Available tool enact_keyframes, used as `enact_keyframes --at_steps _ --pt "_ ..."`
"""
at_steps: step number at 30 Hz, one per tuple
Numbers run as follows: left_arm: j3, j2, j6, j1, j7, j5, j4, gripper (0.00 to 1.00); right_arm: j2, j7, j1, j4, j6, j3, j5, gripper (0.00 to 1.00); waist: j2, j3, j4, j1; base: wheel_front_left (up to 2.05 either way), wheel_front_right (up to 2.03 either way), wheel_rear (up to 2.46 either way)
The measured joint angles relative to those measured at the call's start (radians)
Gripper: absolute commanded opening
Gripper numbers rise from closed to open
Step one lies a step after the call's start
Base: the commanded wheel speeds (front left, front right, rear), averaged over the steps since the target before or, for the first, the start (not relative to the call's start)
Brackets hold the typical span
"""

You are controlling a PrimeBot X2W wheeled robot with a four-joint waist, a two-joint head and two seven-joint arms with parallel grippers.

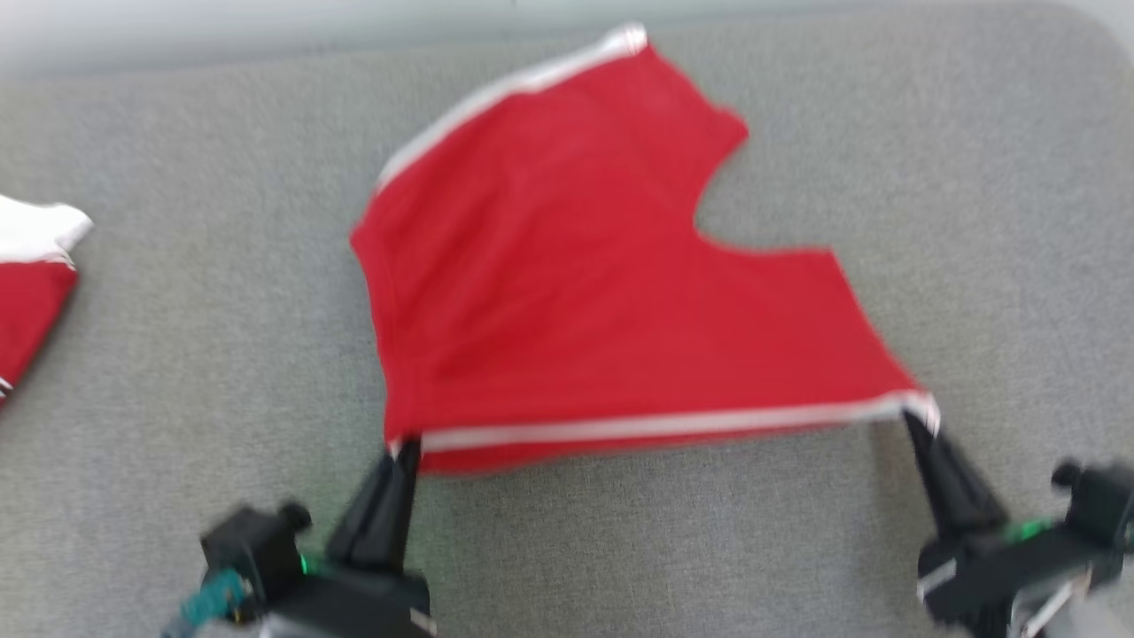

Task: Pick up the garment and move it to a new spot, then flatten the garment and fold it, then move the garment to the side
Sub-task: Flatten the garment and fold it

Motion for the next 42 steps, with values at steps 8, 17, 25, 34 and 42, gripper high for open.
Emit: enact_keyframes --at_steps 8,17,25,34,42 --pt "0.029 -0.028 -0.029 0.131 0.000 0.045 0.015 0.00 0.046 0.054 0.208 -0.066 0.000 -0.060 -0.080 0.00 0.0000 -0.081 0.011 0.0002 0.00 0.00 0.00" --pt "0.082 -0.051 -0.051 0.223 0.000 0.079 0.007 0.00 0.133 0.150 0.384 -0.197 -0.001 -0.144 -0.140 0.00 0.0001 -0.149 0.033 0.0002 0.00 0.00 0.00" --pt "0.071 -0.064 -0.061 0.195 0.000 0.104 0.010 0.00 0.164 0.203 0.288 -0.239 -0.001 -0.210 -0.141 0.00 0.0002 -0.171 0.043 0.0003 0.00 0.00 0.00" --pt "0.092 -0.085 -0.092 -0.006 0.005 0.117 0.073 0.00 0.144 0.246 -0.025 -0.133 -0.001 -0.164 -0.142 0.00 0.0003 -0.140 0.055 0.0005 0.00 0.00 0.00" --pt "0.087 -0.138 -0.115 -0.207 0.018 0.118 0.218 0.00 0.123 0.268 -0.348 0.092 -0.001 -0.095 -0.142 0.00 0.0004 -0.079 0.082 0.0006 0.00 0.00 0.00"
